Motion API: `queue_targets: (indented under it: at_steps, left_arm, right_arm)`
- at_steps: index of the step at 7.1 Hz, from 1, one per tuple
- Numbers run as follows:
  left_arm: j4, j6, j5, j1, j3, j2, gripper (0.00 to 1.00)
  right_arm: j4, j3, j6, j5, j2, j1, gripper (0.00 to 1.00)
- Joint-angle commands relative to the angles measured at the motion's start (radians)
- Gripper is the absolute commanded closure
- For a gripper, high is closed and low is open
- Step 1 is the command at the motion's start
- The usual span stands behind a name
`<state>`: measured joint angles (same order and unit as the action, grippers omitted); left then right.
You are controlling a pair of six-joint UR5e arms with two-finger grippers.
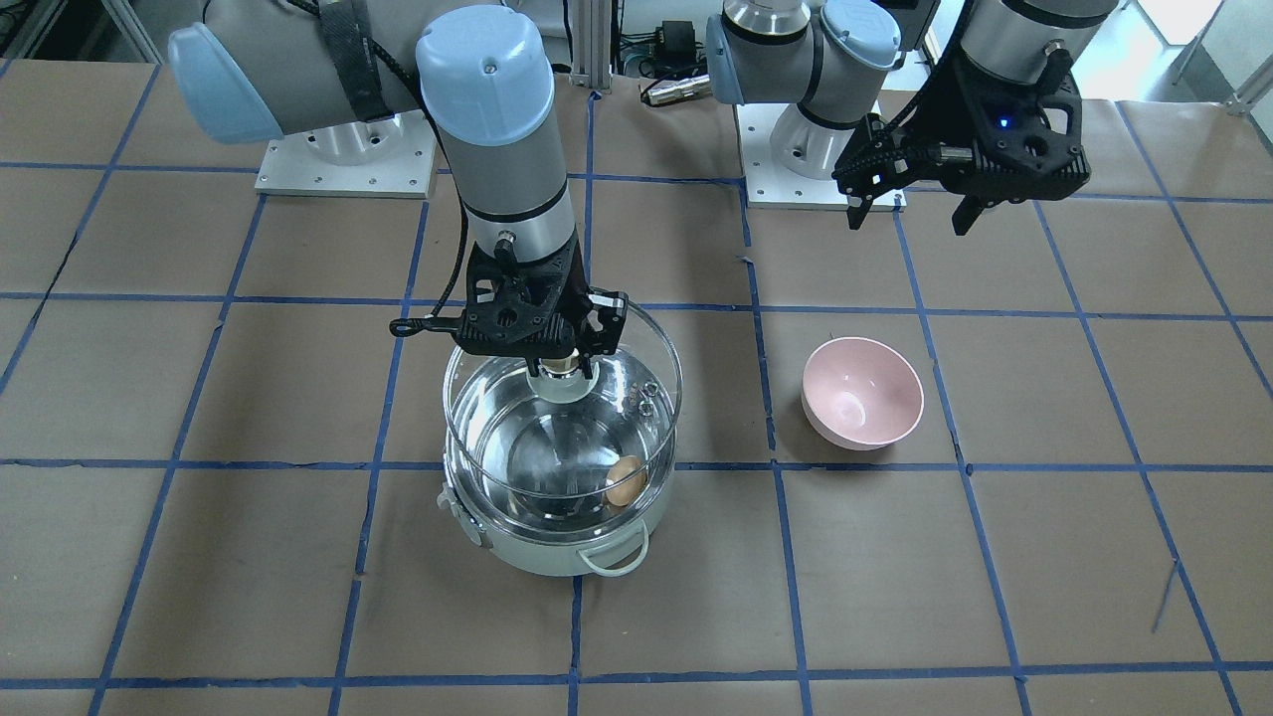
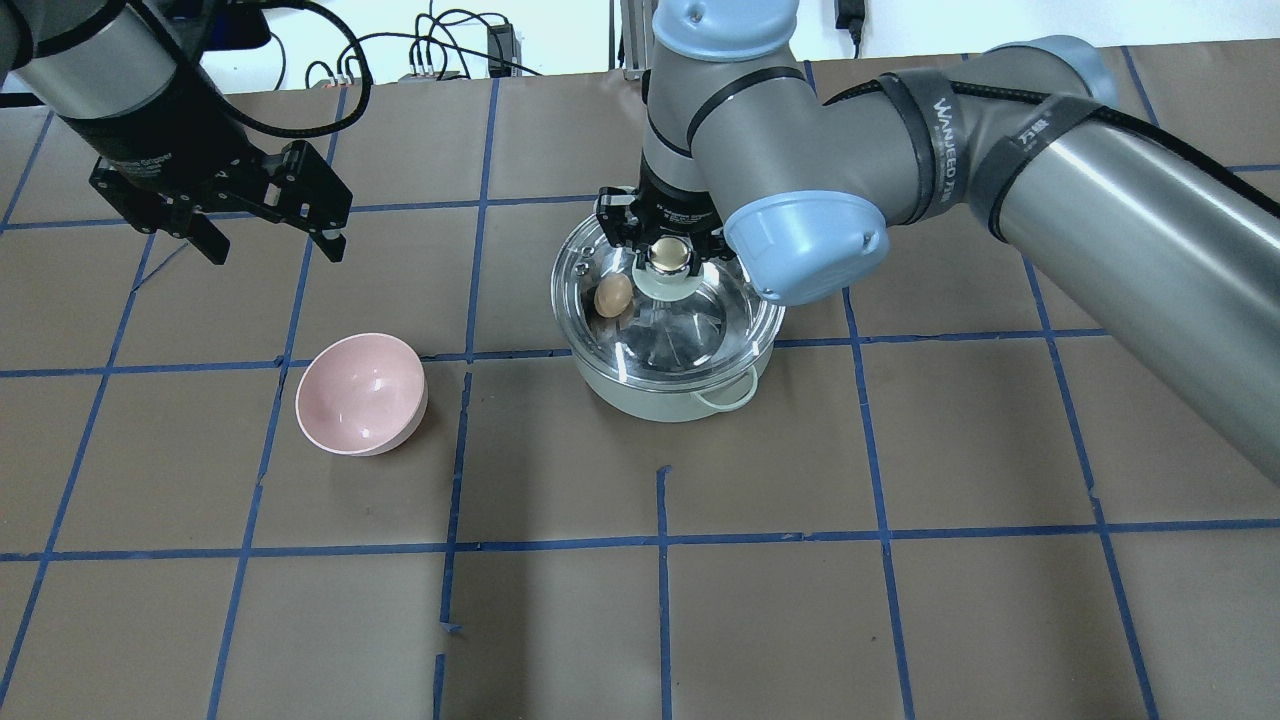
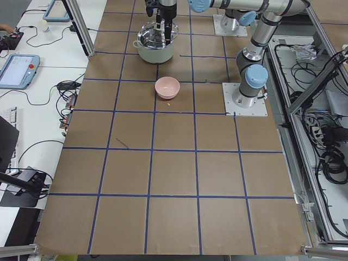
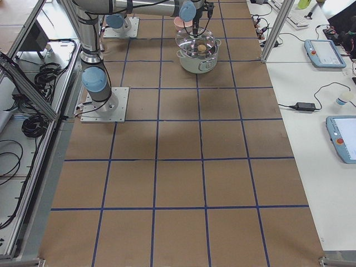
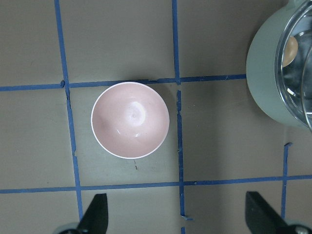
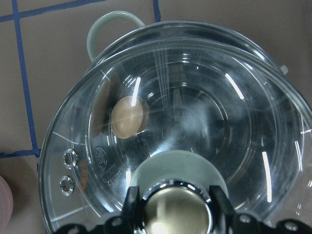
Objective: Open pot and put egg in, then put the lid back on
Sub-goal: 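Lower the glass lid onto the pot with the right gripper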
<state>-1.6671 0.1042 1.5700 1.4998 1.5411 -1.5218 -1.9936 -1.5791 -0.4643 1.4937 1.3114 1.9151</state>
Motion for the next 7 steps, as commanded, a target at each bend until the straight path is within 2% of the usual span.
queue_targets:
  at_steps: [1,7]
  left_arm:
    - [0.001,-0.003,0.001,-0.001,0.007,0.000,0.00]
    - [0.003,-0.004,0.001,-0.003,0.010,0.000,0.00]
  right_arm:
    - [-0.013,0.001,0.019,0.000,-0.033,0.002,0.78]
    - [-0.037,0.047,0.045,0.000,-0.064,-0.014,0.76]
